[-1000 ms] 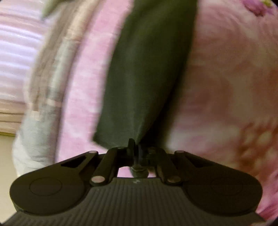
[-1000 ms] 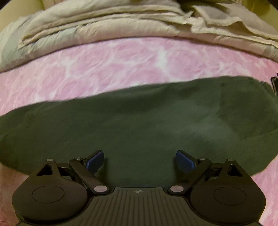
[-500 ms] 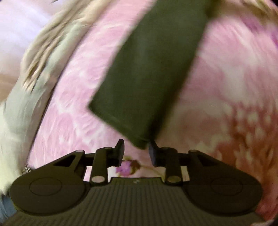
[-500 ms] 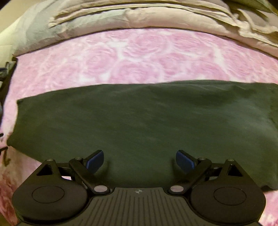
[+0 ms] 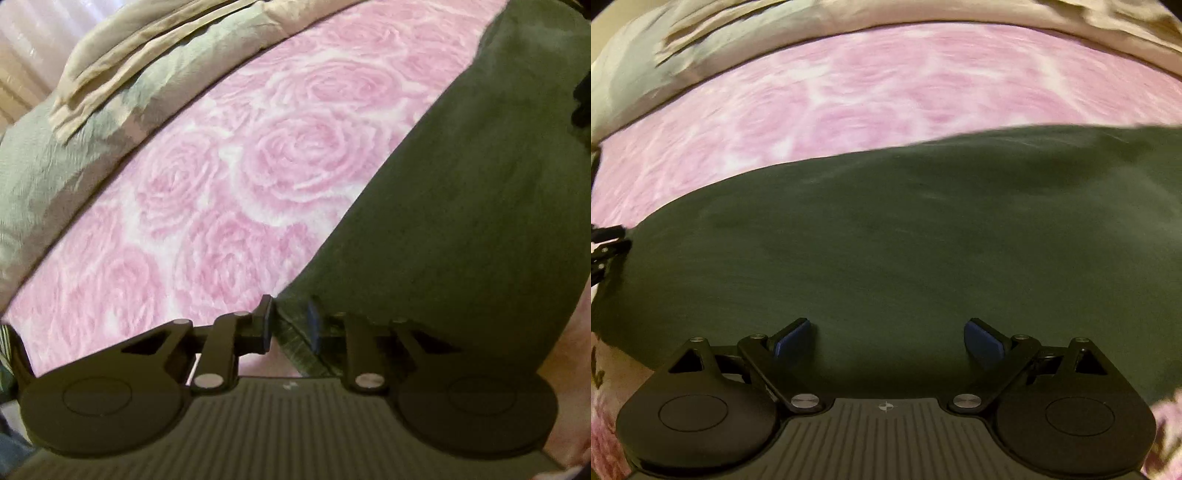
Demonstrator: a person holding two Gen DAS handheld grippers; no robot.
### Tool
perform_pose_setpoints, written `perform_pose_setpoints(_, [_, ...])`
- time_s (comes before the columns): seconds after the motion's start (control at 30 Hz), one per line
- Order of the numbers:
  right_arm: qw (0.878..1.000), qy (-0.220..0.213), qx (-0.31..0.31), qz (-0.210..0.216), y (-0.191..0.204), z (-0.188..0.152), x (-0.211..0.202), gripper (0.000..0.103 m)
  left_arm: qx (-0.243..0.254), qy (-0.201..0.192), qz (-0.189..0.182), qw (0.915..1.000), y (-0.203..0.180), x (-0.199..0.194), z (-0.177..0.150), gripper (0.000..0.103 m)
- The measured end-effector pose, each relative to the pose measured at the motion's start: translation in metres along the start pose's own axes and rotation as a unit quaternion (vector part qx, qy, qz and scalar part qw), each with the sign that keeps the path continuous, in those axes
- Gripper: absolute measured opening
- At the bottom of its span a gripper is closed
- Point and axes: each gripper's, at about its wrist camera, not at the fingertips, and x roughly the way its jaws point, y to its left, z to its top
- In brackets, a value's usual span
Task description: Fold clothes
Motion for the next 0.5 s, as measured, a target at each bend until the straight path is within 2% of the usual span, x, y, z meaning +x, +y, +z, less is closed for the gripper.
perform_pose_setpoints(0.2, [0.993, -0.051, 0.091, -0.058, -0.082, -0.028, -0.049, 0.093, 0.025, 0.006, 0.018, 0.9995, -0.003, -0.015, 0.014, 0.018])
perform_pose_setpoints(0.27, [0.987, -0.045, 0.135, -0.075, -0.117, -0.036, -0.054, 0.093, 0.030, 0.005, 0.015, 0.9994, -0.013, -0.023, 0.024, 0.019])
perform_pose_setpoints(0.37, [0.975, -0.021, 0.198, -0.094, -0.160, -0.047, -0.057, 0.093, 0.043, -0.006, 0.003, 0.9990, -0.037, -0.037, 0.048, 0.026])
perform_pose_setpoints(0.43, [0.974, -0.022, 0.212, -0.075, -0.175, -0.050, -0.067, 0.093, 0.042, -0.017, -0.022, 0.9987, -0.059, -0.036, 0.077, 0.029])
perform_pose_setpoints(0.5, [0.981, -0.035, 0.188, -0.038, -0.176, -0.048, -0.083, 0.093, 0.039, -0.030, -0.050, 0.9976, -0.082, -0.034, 0.107, 0.030])
